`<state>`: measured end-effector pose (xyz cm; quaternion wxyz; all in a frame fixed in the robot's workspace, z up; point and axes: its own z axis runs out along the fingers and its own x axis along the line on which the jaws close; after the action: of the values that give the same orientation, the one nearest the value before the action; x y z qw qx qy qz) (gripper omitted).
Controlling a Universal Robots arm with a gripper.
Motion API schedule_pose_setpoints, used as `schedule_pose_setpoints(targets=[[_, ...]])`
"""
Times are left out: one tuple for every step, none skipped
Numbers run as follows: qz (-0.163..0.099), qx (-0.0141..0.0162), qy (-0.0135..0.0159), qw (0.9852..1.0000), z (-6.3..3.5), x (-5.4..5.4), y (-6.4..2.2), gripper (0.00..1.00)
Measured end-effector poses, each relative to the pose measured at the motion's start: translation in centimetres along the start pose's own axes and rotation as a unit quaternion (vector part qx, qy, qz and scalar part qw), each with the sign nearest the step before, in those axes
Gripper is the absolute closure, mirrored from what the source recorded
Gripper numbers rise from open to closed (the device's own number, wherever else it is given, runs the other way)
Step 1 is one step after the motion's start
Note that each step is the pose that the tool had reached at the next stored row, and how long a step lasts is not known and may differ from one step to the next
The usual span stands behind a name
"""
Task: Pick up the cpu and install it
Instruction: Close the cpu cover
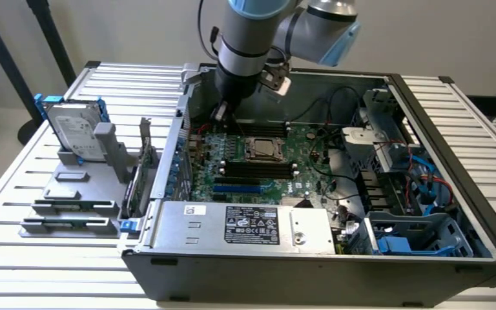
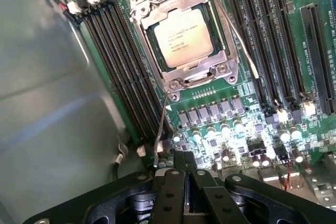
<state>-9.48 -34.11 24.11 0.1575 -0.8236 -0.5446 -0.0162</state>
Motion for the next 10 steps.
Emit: schedule_pose_setpoints(targets=[[0.003, 0.0001, 0.0023, 1.0, -0.05, -0.01, -0.07, 0.89], [0.005, 0.0002, 0.0045, 1.0, -0.09, -0.03, -0.14, 0.89], [0.007, 0.0005, 0.0068, 0.9999, -0.09, -0.05, -0.2, 0.89], [0.01, 0.0005, 0.0089, 0.9999, -0.09, -0.08, -0.26, 0.89], [0.013, 0.0004, 0.0109, 0.9999, -0.08, -0.1, -0.31, 0.89], [0.016, 0.0001, 0.0128, 0.9998, -0.08, -0.11, -0.35, 0.89], [0.02, -0.0003, 0.0147, 0.9997, -0.07, -0.12, -0.37, 0.89], [0.023, -0.0009, 0.0163, 0.9996, -0.08, -0.13, -0.38, 0.89], [0.027, -0.0015, 0.018, 0.9995, -0.07, -0.13, -0.38, 0.89], [0.031, -0.0023, 0.0198, 0.9993, -0.07, -0.13, -0.38, 0.89]])
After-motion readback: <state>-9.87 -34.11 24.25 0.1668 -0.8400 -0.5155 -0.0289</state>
